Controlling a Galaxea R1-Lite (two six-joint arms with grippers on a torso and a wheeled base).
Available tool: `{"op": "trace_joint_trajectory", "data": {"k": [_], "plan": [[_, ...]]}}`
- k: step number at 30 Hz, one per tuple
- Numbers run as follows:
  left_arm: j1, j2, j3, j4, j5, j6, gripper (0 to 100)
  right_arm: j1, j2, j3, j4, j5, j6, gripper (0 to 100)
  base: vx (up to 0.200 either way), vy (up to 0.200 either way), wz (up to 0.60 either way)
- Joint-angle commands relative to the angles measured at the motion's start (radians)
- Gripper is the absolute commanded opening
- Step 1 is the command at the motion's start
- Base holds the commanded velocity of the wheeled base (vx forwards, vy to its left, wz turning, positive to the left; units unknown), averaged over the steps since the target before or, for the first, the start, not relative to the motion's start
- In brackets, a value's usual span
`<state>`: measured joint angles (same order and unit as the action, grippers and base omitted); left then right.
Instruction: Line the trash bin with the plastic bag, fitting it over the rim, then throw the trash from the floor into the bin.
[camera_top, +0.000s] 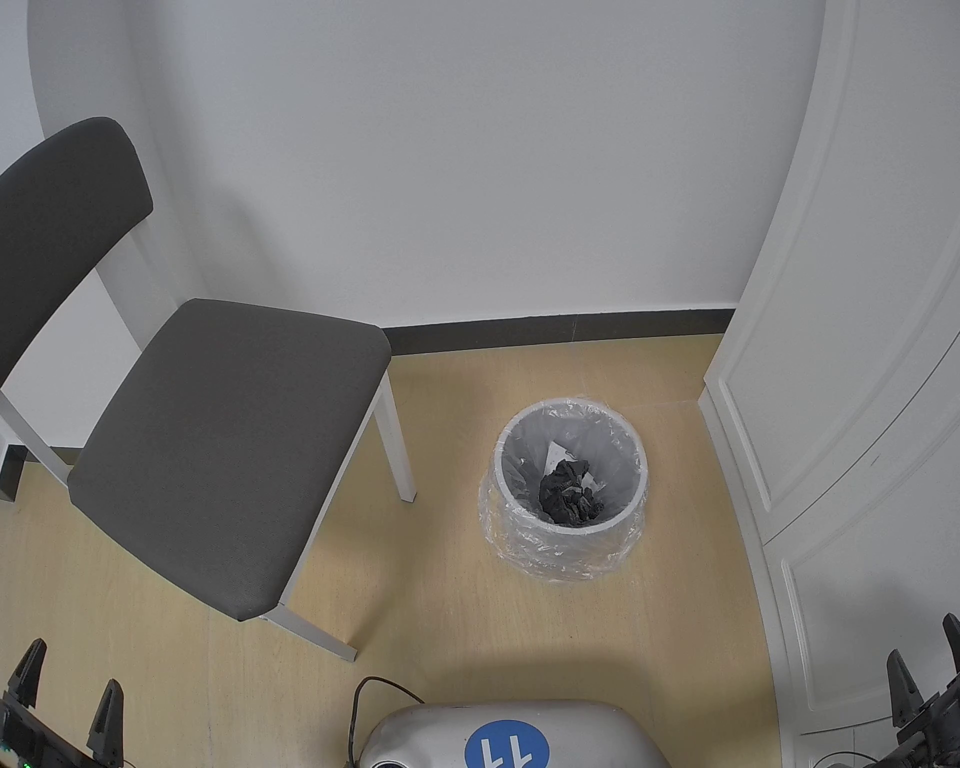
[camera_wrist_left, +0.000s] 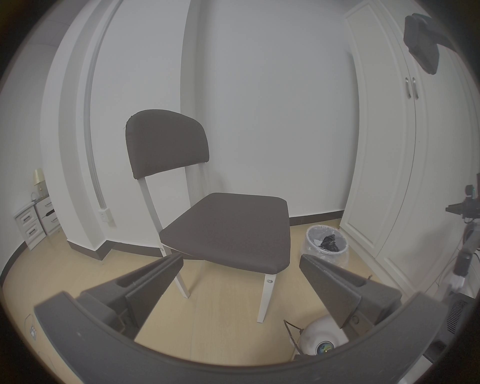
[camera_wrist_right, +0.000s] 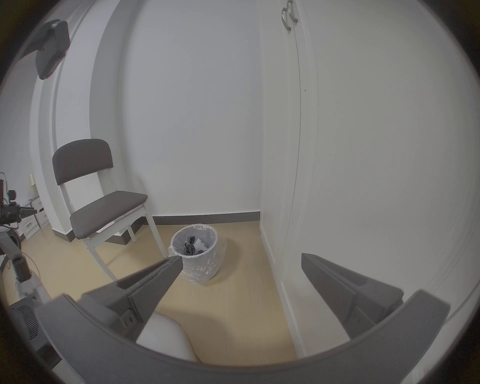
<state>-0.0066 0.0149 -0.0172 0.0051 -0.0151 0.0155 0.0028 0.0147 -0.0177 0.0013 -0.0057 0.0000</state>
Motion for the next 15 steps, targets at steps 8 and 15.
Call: {"op": "trace_joint_trajectory", "data": {"k": [8,15], "plan": [[0.002,-0.006,0.016,-0.004,-0.002,-0.005,100,0.000,-0.015,0.018,0.000,-0.002,0.005,100,0.000,0.000,0.00],[0.004,-0.013,0.017,-0.005,0.006,-0.002,100,0.000,-0.015,0.018,0.000,-0.002,0.005,100,0.000,0.000,0.00]]}}
